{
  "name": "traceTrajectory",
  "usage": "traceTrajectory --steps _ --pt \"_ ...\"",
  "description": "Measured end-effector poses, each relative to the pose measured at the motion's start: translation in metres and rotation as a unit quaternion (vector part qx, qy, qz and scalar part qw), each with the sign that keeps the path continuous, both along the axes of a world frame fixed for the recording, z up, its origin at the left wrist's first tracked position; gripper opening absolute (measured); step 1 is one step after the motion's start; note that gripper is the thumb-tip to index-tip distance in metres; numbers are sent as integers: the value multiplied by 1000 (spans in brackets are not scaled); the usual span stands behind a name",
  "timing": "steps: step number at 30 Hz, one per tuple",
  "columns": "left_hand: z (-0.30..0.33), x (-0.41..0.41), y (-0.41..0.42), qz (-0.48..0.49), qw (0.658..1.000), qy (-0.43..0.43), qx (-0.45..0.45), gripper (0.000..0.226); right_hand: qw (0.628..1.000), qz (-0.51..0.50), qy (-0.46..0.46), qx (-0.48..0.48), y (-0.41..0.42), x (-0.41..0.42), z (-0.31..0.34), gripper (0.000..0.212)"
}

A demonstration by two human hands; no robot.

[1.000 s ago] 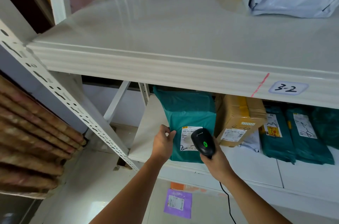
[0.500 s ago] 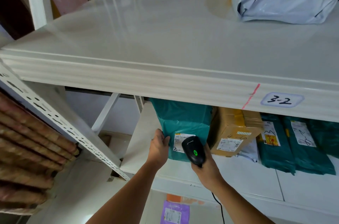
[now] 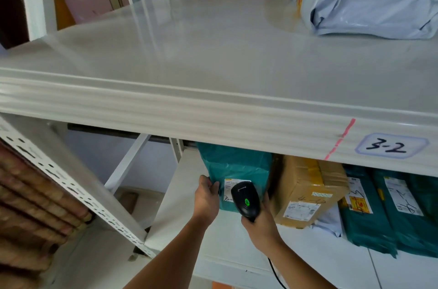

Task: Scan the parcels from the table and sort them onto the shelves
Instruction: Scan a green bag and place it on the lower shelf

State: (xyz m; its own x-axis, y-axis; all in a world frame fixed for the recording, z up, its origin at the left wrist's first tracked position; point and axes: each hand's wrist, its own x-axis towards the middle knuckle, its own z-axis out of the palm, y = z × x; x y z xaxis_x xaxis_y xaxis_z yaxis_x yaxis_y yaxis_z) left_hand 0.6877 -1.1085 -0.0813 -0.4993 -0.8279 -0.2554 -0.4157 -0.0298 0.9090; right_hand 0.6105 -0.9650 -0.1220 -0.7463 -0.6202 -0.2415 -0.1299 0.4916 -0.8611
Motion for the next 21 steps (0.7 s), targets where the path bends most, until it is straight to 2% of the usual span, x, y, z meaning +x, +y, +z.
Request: traceTrajectory --steps 6,14,21 --pt "0 -23 -12 11 1000 -4 -1 11 1000 -10 21 0 -21 -16 -4 83" --pt "15 -26 -12 3 999 -31 37 13 999 -15 31 -14 -14 -12 8 87" --pt "39 -11 -4 -33 996 -87 5 18 999 -1 22 -42 8 -3 34 91"
